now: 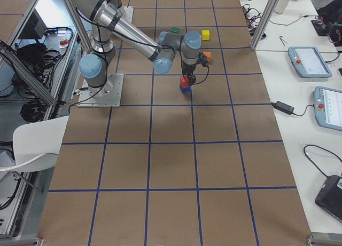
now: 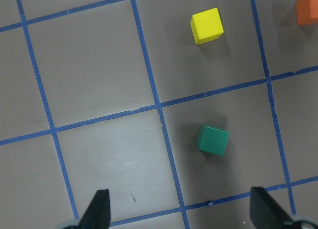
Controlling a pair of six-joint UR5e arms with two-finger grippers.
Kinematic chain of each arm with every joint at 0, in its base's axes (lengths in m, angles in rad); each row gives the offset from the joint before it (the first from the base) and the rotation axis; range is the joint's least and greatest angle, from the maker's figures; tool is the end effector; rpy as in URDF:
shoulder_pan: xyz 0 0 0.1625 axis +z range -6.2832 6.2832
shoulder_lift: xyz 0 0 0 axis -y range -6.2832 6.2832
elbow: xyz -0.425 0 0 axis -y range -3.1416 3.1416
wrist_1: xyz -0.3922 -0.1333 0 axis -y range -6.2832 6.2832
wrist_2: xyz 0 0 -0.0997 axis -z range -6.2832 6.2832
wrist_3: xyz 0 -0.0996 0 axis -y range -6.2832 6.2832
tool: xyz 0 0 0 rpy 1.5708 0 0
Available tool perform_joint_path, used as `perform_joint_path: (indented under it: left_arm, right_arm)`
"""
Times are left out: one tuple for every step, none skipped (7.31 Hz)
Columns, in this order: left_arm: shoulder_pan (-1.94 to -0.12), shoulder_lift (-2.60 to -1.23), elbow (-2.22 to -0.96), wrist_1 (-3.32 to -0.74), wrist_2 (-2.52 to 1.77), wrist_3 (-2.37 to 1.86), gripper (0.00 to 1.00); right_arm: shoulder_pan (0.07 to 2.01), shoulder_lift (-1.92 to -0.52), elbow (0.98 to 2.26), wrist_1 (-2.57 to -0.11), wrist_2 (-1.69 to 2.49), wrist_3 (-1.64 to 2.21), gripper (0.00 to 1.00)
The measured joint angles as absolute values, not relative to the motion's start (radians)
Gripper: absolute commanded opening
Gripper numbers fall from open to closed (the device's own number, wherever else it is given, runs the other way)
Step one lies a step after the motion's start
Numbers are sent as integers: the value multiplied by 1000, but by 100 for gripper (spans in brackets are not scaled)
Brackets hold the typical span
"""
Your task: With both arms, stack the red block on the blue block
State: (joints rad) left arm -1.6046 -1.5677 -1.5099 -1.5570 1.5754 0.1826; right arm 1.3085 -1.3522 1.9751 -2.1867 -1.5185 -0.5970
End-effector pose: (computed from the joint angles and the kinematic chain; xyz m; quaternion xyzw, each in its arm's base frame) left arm -0.1496 -0.4924 0.5210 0.1078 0.9934 -0.0386 0.0052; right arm 0.0016 -0.5282 0.2484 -0.1664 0.9857 -0.0077 0.0252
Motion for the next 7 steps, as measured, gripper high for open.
perform_joint_path:
  left_arm:
    - [-1604,-1568,-1510,-1557,1575,183,100]
    - [-1604,-1568,-1510,-1557,1575,183,100]
    - [-1603,-1568,-1510,-1557,1575,183,100]
    - [-1603,-1568,-1510,-1557,1575,183,100]
    - [-1603,-1568,-1510,-1557,1575,183,100]
    - [-1603,-1568,-1509,-1557,1575,183,100]
    - [-1603,-1568,-1509,-1556,1575,183,100]
  right_arm:
    - [1309,-1356,1965,-2182,-1521,-580,100]
    - [1309,-1365,1942,-2158,-1535,-558,100]
    - [1310,-1382,1894,-2090,-1561,-540,100]
    - [1311,-1407,1828,-1979,-1577,-506,100]
    - [1313,-1436,1748,-1847,-1581,-444,100]
    - [1321,-1460,1665,-1718,-1578,-381,100]
    - [1342,-1473,1601,-1624,-1576,-309,100]
